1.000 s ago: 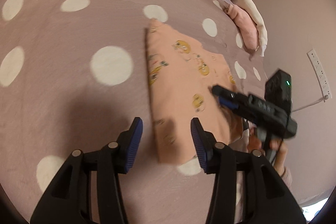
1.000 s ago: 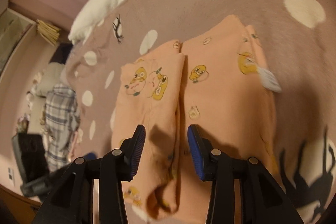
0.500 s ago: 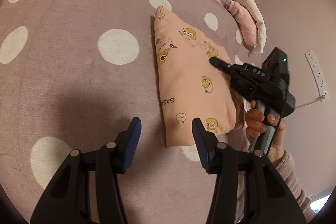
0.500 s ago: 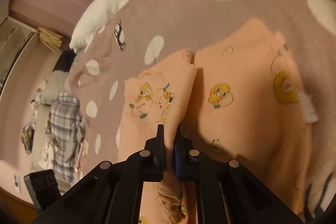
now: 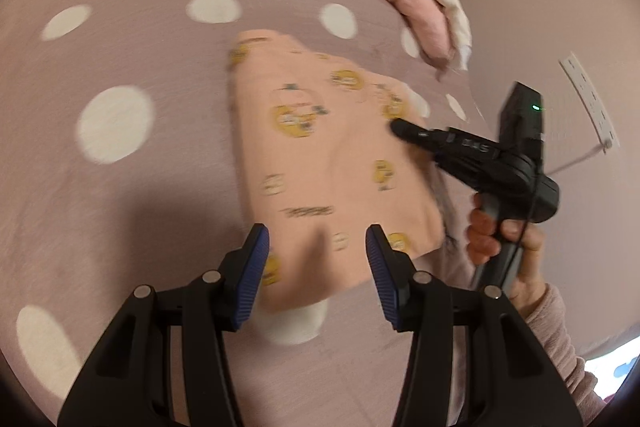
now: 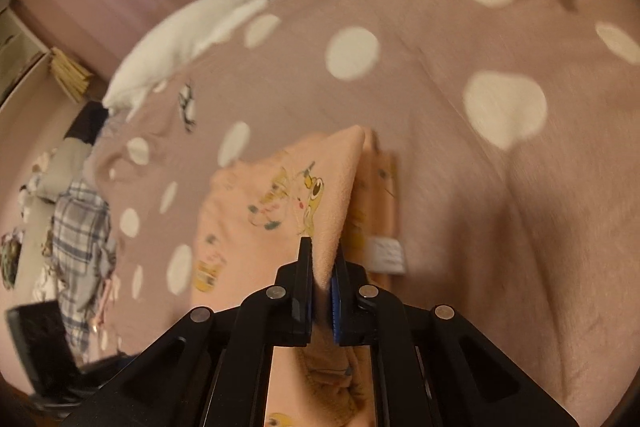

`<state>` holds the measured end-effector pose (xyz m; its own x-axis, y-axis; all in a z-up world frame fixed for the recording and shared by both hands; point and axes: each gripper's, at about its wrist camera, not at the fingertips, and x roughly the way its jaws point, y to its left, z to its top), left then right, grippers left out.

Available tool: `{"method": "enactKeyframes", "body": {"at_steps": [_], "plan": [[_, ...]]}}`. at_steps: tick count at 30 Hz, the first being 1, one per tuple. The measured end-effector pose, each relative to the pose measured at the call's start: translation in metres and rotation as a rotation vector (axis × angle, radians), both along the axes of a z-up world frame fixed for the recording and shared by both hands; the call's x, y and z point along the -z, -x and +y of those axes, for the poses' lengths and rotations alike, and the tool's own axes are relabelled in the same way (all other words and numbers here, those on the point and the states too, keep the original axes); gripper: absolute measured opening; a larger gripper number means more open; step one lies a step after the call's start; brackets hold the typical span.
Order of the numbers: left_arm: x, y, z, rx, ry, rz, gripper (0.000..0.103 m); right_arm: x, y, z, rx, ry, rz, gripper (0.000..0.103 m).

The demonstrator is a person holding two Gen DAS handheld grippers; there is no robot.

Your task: Fold small clothes

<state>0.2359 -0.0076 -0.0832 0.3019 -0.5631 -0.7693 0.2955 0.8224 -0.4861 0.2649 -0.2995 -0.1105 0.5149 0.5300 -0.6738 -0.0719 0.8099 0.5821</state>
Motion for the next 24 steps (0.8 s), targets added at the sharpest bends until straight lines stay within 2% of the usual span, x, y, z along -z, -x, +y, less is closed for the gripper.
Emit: {"method": "enactKeyframes", "body": {"at_steps": [3,5,7,8,14,17,20,22,24], "plan": [[0.006,-0.004,-0.021,0.052,-0.020,-0.005,0.050,0.007,-0.004,-0.007,0.005,-0.105,0.016,0.009],[0.017,-0.007,-0.032,0.077,-0.034,0.017,0.050,0.008,-0.010,-0.012,0.010,-0.192,0.013,0.019],[0.027,-0.009,-0.038,0.090,-0.050,0.038,0.050,0.009,-0.018,-0.015,0.022,-0.245,0.004,0.039],[0.033,-0.009,-0.040,0.097,-0.062,0.048,0.050,0.010,-0.023,-0.015,0.021,-0.276,0.006,0.042],[0.041,-0.014,-0.036,0.096,-0.063,0.073,0.050,0.028,-0.061,-0.010,0.028,-0.460,0.081,0.044],[0.042,-0.017,-0.036,0.101,-0.071,0.076,0.050,0.012,-0.066,-0.014,0.052,-0.524,-0.004,0.044],[0.042,-0.019,-0.038,0.107,-0.079,0.071,0.050,-0.016,-0.059,-0.028,0.094,-0.515,-0.123,0.044],[0.043,-0.022,-0.041,0.105,-0.077,0.073,0.050,-0.034,-0.049,-0.033,0.107,-0.428,-0.177,0.044],[0.044,-0.024,-0.040,0.102,-0.074,0.076,0.050,-0.047,-0.038,-0.028,0.073,-0.299,-0.187,0.044]]}}
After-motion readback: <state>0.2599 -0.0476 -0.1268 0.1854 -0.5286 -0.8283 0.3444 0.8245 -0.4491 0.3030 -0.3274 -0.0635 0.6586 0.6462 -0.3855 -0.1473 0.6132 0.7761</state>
